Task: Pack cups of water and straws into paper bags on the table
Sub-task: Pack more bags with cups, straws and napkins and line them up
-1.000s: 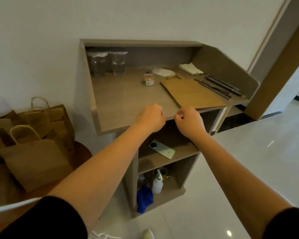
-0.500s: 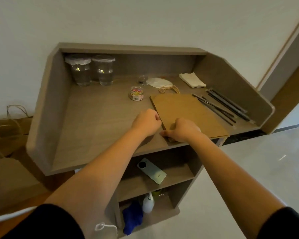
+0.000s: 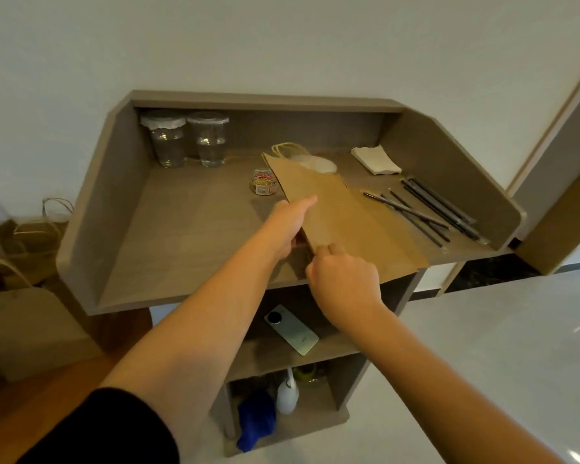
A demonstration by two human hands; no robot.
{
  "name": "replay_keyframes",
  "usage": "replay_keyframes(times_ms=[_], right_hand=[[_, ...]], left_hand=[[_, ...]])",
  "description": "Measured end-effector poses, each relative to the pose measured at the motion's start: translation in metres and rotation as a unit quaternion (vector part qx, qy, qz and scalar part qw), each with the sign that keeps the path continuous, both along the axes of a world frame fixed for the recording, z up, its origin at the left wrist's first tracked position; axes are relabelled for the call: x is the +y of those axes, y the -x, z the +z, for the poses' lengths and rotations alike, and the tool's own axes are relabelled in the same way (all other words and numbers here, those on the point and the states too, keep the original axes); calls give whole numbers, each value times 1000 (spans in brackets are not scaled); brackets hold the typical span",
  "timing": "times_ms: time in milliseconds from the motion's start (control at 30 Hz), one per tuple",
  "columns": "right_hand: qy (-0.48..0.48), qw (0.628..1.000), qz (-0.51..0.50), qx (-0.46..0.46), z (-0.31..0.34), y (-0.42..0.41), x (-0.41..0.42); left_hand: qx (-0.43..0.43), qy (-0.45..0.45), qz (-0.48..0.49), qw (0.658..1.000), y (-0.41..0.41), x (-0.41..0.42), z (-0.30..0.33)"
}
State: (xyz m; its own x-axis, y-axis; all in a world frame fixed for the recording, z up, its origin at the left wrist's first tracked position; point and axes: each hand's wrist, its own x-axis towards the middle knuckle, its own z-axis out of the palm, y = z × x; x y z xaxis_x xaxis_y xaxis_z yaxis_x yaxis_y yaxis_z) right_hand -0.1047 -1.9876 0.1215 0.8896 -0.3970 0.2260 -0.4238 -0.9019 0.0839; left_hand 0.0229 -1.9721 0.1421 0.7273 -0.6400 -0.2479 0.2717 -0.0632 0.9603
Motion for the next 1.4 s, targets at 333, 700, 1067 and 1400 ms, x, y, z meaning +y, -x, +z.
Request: replay_keyframes(times_ms=[333,700,1067,1400], right_hand=[[-724,639,-151,-210,47,9,-38],[-754,624,-128,-163,18,12,72],[-658,751,65,10,-40,37,232],[-711,696,98,-25,-77,49,233]], left_hand=[[-184,42,-42,981,73,87,-44],[-299,-80,-80,948,93,236,-102],[-77,-32,-116,990,106,339,-79],[-74,-12,-121,990,112,351,-98]])
